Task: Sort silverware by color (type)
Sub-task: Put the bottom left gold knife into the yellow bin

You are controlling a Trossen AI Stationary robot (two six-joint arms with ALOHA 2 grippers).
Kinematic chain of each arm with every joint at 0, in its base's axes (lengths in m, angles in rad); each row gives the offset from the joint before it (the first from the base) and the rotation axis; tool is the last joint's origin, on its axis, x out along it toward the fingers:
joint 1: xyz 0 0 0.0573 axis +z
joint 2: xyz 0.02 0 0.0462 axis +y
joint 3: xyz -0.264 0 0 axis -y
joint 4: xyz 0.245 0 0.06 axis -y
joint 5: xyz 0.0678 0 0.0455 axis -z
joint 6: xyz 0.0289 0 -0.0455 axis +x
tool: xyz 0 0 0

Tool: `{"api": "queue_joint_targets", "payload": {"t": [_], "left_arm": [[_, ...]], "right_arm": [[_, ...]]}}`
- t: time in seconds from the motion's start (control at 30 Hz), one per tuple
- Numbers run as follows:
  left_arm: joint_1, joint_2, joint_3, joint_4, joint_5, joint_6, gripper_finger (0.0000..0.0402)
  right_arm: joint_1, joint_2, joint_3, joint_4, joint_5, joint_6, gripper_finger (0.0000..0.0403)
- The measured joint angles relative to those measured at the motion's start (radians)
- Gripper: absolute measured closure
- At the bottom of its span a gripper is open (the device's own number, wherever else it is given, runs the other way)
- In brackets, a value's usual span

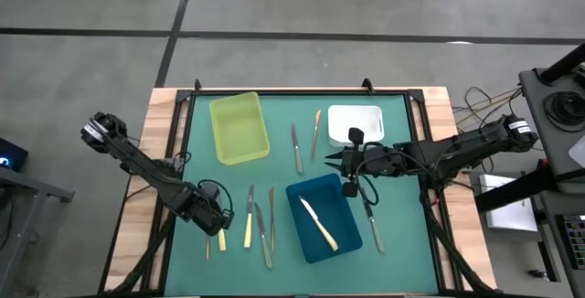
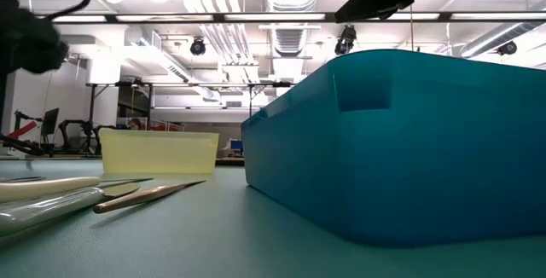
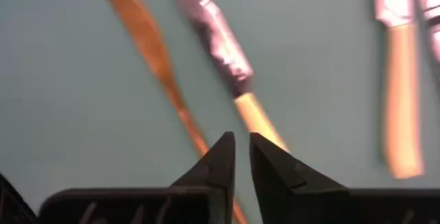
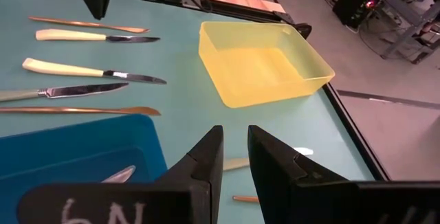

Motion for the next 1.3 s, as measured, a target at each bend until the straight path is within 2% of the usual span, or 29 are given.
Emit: {"api": "queue_joint_targets", "payload": {"t": [0.33,0.77,1.3], "left_arm": [[-0.028,0.002,-0.043,0.024,0.028,-0.047,0.032],[-0.035,0.003,-0.064,0.02,0.019,-0.087,0.0323],[-0.046,0.003,-0.131,0.089,0.015,-0.151,0.032]], "right_arm": [[-0.001,0.0,0.0,-0.013,0.0,0.0,0.0344],[-0.001,0.0,0.0,-0.014,0.0,0.0,0.0344],[0.0,0.0,0.0,-0.024,0.0,0.0,0.0344]]}}
